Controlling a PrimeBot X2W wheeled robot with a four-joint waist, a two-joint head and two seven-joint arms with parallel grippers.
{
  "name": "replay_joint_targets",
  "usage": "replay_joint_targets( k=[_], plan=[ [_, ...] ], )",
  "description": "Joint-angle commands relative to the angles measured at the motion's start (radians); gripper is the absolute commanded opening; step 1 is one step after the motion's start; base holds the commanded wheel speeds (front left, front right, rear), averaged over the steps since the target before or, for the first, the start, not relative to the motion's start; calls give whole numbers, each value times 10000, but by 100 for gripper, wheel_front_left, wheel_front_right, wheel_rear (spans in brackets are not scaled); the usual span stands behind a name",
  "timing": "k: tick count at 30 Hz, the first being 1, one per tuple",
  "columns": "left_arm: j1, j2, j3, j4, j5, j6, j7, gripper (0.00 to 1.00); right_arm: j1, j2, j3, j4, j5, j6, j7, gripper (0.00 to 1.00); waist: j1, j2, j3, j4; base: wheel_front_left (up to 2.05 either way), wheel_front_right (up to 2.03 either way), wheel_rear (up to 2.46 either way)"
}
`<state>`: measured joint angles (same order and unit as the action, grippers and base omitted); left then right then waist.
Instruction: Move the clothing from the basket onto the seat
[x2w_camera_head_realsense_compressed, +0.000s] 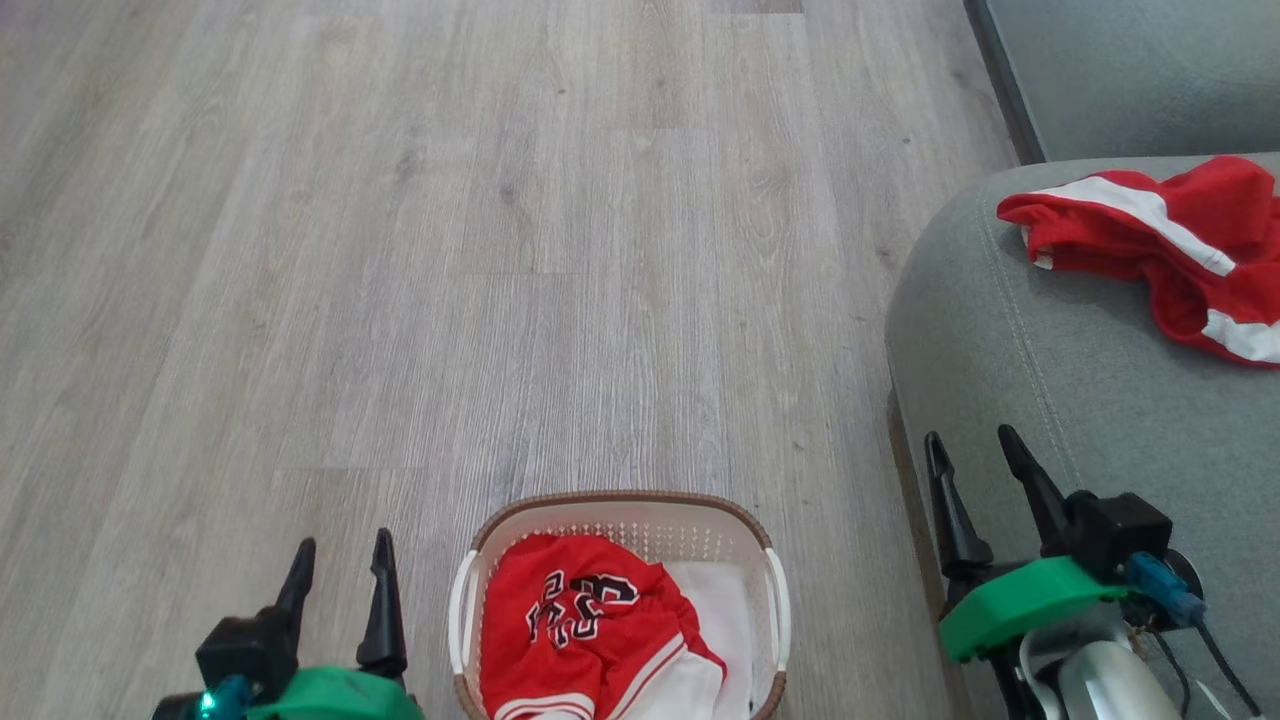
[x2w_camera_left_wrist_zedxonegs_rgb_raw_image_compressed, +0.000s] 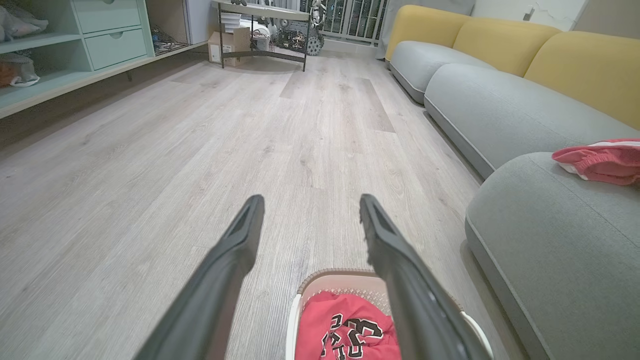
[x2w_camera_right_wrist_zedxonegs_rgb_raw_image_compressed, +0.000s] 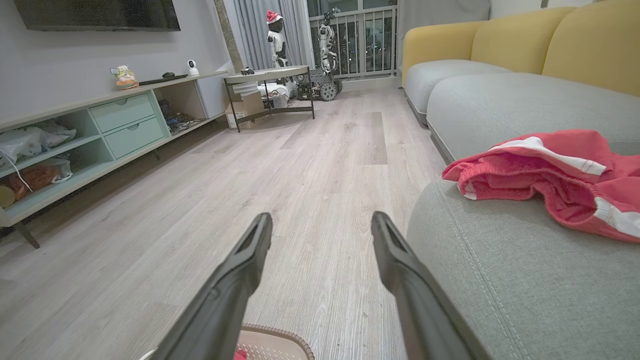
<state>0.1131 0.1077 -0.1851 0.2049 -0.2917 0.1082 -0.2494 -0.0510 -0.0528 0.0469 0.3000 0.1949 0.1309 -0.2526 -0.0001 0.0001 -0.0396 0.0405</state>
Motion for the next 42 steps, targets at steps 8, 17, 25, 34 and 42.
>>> replay_joint_targets(
  k=[8, 17, 25, 34, 42],
  plan=[
    [-321, -142, 518, -109, 250, -240, -124, 100, -267, 25, 241, -306, 17, -2, -91, 100, 1, -1, -31, 29, 0, 0, 0],
    [-317, -248, 658, -15, 413, -398, -124, 100, -240, 25, 211, -291, 15, -2, -91, 100, 1, -1, 11, 60, 0, 0, 0],
    [-362, -345, 655, 7, 559, -523, -124, 100, -234, 26, 112, -400, -30, -2, -91, 100, 1, -1, 202, 95, 0, 0, 0],
    [-1083, -442, 171, 424, 876, -714, -124, 100, -516, 26, -136, -812, -211, -2, -91, 100, 1, -1, 1156, 111, 0, 0, 0],
    [-2897, -523, -793, 1896, 1277, -944, -124, 100, -1407, 26, -491, -1467, -615, -2, -91, 100, 1, -1, 3033, -164, 0, 0, 0]
  ],
)
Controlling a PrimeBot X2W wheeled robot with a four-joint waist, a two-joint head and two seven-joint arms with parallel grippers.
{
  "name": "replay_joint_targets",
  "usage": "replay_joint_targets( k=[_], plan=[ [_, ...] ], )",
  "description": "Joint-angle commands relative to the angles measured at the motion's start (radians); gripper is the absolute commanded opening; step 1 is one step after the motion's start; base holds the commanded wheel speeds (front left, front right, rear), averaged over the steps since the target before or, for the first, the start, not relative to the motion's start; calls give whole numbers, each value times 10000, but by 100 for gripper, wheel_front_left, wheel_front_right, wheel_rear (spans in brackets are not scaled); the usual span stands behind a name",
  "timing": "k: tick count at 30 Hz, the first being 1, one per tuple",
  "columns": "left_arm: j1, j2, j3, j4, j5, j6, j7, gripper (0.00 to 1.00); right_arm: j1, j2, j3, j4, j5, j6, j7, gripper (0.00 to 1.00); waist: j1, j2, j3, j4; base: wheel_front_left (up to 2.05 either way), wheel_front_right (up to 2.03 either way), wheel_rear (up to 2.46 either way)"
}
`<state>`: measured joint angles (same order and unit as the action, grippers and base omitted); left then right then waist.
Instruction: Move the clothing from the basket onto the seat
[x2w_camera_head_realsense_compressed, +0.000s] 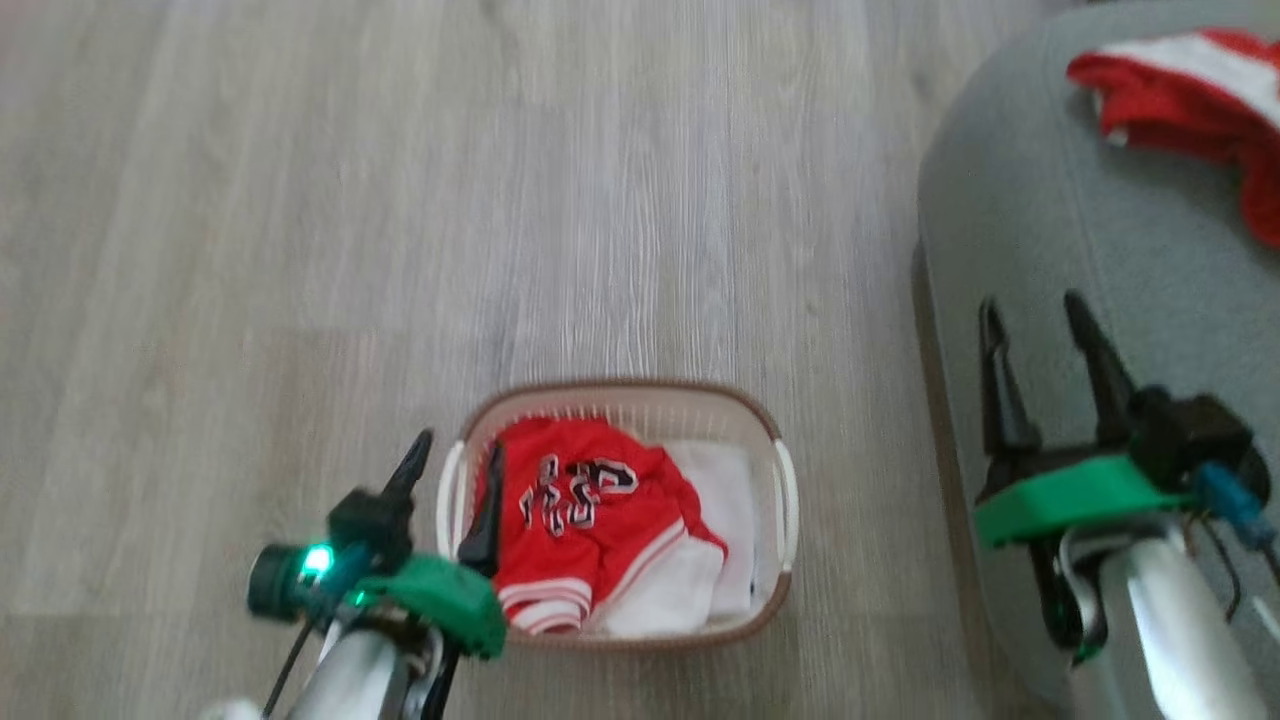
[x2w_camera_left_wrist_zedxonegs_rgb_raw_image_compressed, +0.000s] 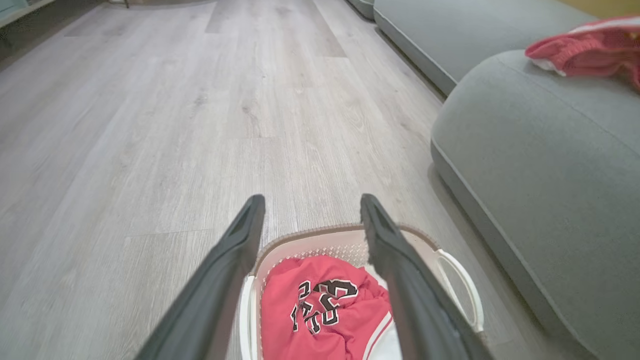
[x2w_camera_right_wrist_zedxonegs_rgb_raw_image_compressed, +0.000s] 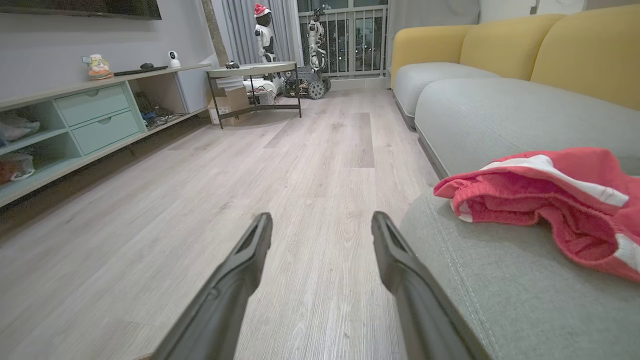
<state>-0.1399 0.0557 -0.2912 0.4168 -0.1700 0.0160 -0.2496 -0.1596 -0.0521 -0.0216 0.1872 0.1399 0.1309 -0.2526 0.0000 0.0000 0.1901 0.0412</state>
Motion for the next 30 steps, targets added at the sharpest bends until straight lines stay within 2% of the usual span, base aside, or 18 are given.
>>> replay_joint_targets(
  k=[1, 5, 8, 16, 24, 30],
  plan=[
    [-667, -13, 111, 87, 110, -50, -122, 100, -433, 18, 180, -400, -121, -2, -91, 100, 0, 0, 988, -234, 0, 0, 0],
    [-1566, -38, -257, 1041, 53, -103, -122, 100, -761, 18, 210, -616, -170, -2, -91, 100, 0, 0, 1767, -500, 0, 0, 0],
    [-2683, -50, -978, 2304, -177, -120, -122, 100, -1122, 18, 237, -951, -224, -2, -91, 100, 0, 0, 2830, -879, 0, 0, 0],
    [-4595, -53, -2505, 5003, -270, 83, 142, 100, -1871, 18, 496, -1682, -104, -2, -91, 100, 0, 0, 4720, -1601, 0, 0, 0],
    [-5899, 195, -2843, 7245, 63, 391, 207, 100, -2853, 18, 1260, -2464, 252, -2, -91, 100, 0, 0, 6234, -2231, 0, 0, 0],
    [-6581, 453, -3014, 8036, 228, 502, 129, 100, -3190, 18, 1554, -2921, 268, -2, -91, 100, 0, 0, 7098, -2358, 0, 0, 0]
  ],
)
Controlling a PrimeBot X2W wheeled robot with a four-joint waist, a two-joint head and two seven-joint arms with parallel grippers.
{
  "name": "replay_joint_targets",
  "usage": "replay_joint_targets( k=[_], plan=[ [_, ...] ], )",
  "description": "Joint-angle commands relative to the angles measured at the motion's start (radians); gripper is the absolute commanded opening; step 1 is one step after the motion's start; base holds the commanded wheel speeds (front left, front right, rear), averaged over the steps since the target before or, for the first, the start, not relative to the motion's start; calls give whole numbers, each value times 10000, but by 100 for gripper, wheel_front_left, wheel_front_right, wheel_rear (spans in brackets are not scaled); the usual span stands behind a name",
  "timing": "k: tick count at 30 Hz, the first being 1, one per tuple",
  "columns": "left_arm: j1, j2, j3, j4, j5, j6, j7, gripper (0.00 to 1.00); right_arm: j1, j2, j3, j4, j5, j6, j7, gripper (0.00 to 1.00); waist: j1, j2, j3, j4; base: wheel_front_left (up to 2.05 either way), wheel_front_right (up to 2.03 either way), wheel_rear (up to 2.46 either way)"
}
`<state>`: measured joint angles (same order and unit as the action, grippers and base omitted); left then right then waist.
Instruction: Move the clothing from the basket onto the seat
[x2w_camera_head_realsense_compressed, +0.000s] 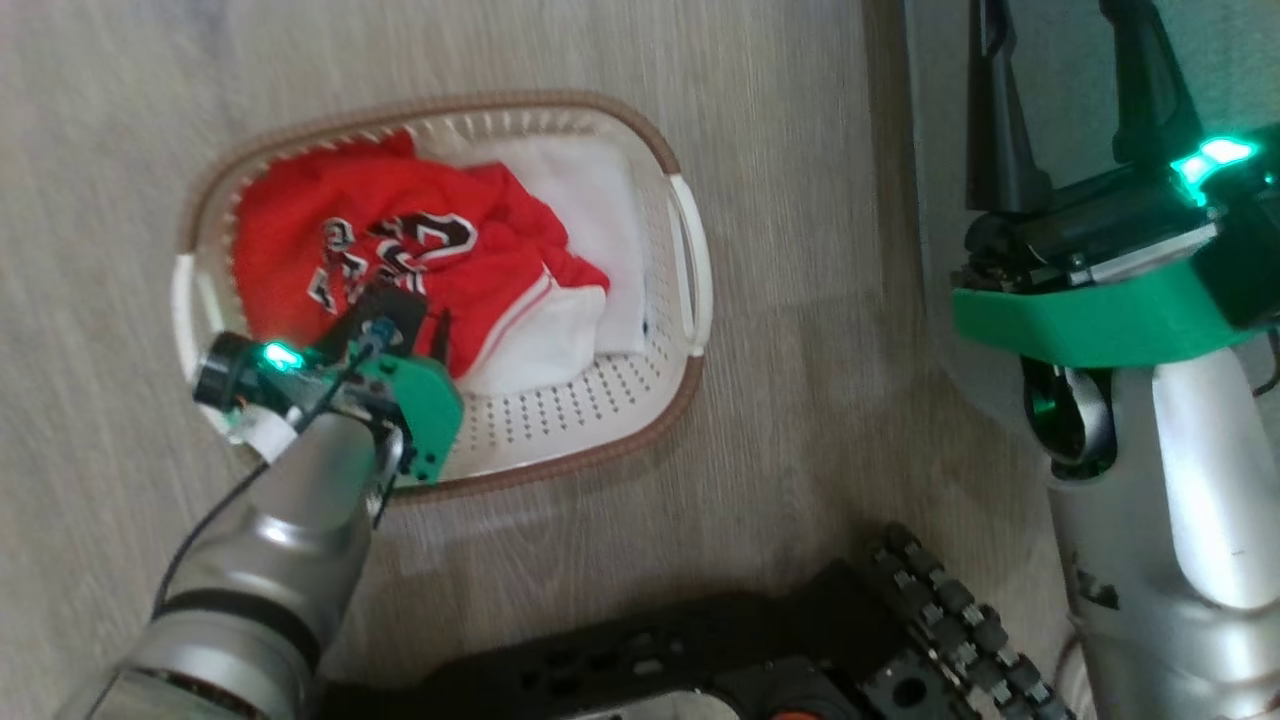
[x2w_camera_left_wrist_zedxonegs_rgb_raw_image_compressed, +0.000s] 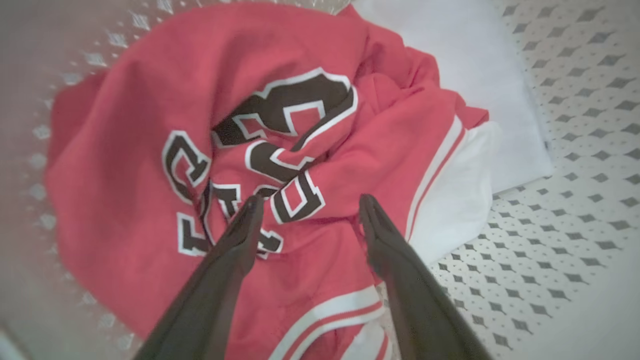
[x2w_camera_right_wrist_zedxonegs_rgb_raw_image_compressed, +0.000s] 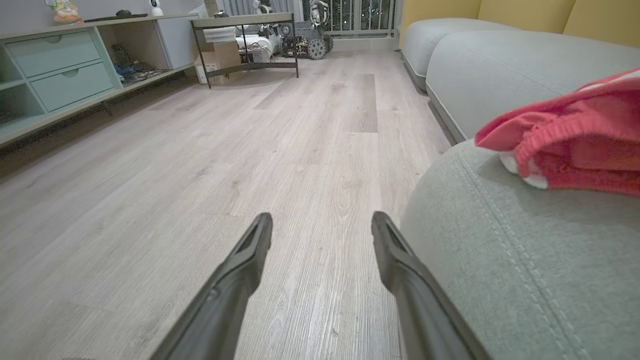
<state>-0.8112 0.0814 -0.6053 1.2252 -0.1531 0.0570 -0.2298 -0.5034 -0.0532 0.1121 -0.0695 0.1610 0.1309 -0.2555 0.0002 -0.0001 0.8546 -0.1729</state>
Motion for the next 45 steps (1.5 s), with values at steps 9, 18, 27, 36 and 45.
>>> replay_joint_targets(
  k=[9, 18, 27, 36, 45],
  plan=[
    [-742, 331, -125, 354, 221, 293, -9, 100, 137, 30, 339, -652, 25, -2, -63, 100, -2, 1, 1194, -227, 0, 0, 0],
    [-833, 331, -364, 565, 228, 302, 706, 0, 16, 30, 363, -607, 128, -2, -63, 100, -2, 1, 1141, -298, 0, 0, 0],
    [-514, 43, -151, 347, -340, -167, -47, 0, 127, 30, 407, -81, 147, -2, -63, 100, -2, 1, -65, -145, 0, 0, 0],
    [476, -172, -32, -1138, -830, -792, -313, 0, 847, 30, 334, 1146, -213, -2, -63, 100, -2, 1, -2582, 443, 0, 0, 0],
    [2188, -87, 405, -3863, -1168, -953, -318, 0, 2098, 30, 175, 2338, -481, -2, -63, 100, -2, 1, -5548, 987, 0, 0, 0]
  ],
)
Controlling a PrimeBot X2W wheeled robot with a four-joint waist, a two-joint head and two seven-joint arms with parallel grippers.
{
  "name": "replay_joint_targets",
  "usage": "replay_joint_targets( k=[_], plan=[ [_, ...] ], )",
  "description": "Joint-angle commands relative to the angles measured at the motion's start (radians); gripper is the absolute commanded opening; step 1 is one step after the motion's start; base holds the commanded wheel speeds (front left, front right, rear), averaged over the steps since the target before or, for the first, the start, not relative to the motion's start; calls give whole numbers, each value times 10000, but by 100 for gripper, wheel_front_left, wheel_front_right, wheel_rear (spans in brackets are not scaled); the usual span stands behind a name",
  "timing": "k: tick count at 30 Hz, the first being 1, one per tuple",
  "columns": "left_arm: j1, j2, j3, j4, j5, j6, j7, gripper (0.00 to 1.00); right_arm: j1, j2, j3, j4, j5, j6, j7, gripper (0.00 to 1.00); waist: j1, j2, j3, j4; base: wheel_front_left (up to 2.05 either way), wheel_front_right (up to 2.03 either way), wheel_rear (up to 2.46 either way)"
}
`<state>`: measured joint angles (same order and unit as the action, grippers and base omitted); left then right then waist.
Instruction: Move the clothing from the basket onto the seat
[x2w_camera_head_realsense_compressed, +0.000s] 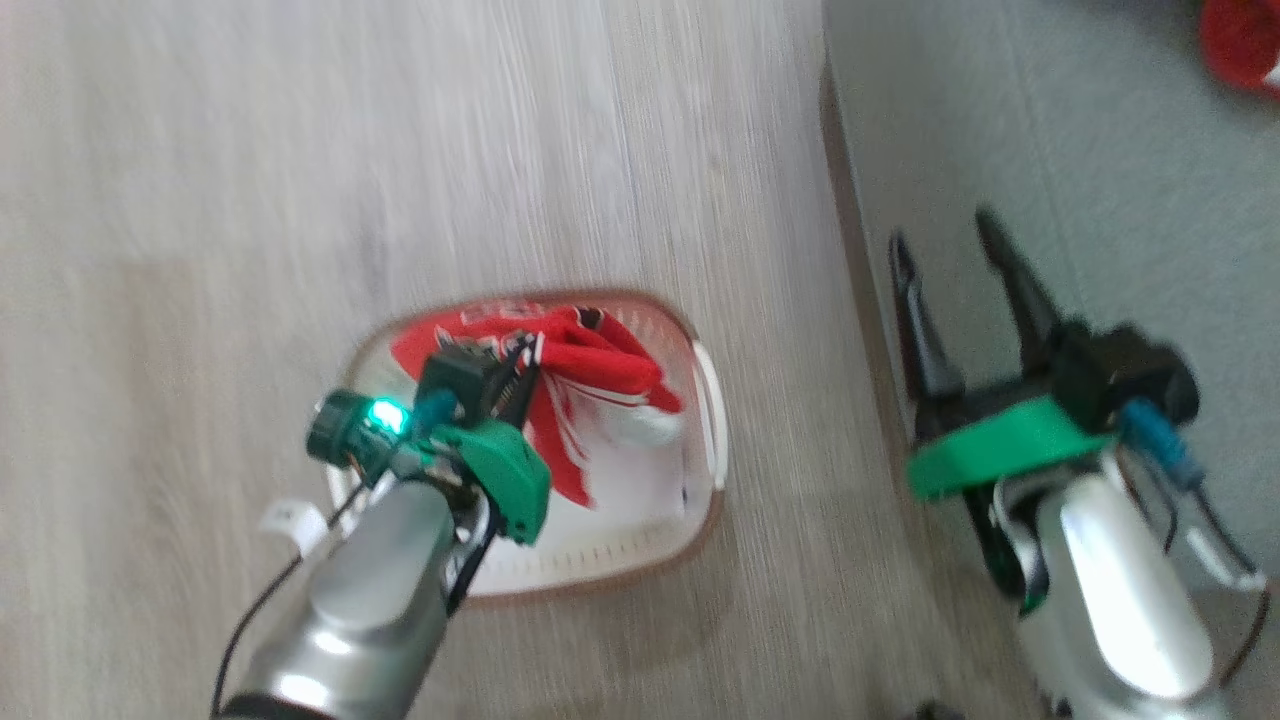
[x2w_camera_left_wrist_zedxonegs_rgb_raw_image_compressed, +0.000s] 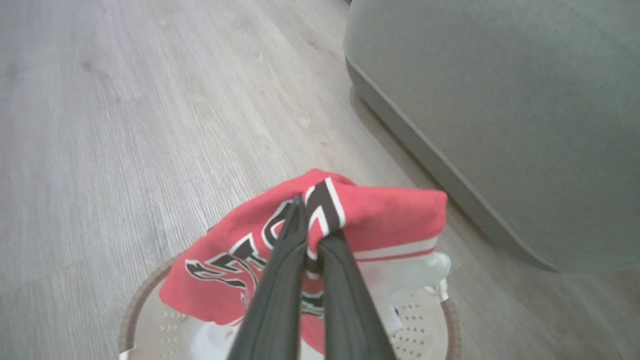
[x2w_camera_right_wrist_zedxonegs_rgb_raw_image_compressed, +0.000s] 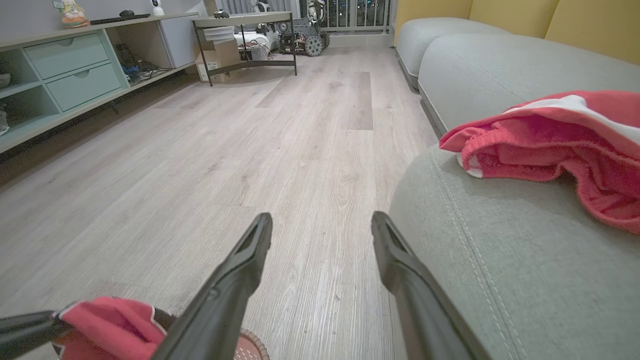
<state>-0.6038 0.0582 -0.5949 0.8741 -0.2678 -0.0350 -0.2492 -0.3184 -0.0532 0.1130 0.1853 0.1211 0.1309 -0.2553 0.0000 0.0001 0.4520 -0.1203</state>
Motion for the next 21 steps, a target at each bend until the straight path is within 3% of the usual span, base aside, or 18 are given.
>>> replay_joint_targets(
  k=[1, 11, 21],
  plan=[
    [274, 173, 328, -612, -33, -60, -124, 0, 399, 30, 161, -113, -87, -2, -65, 100, 0, -1, -1818, 498, 0, 0, 0],
    [1067, 417, 747, -2382, -419, 42, -86, 0, 1770, 30, 225, 659, -66, -2, -65, 100, 0, -1, -4475, 560, 0, 0, 0],
    [643, 585, 1029, -3777, -798, 149, 697, 0, 2131, 30, 275, 749, -136, -2, -65, 100, 0, -1, -5274, 511, 0, 0, 0]
  ],
)
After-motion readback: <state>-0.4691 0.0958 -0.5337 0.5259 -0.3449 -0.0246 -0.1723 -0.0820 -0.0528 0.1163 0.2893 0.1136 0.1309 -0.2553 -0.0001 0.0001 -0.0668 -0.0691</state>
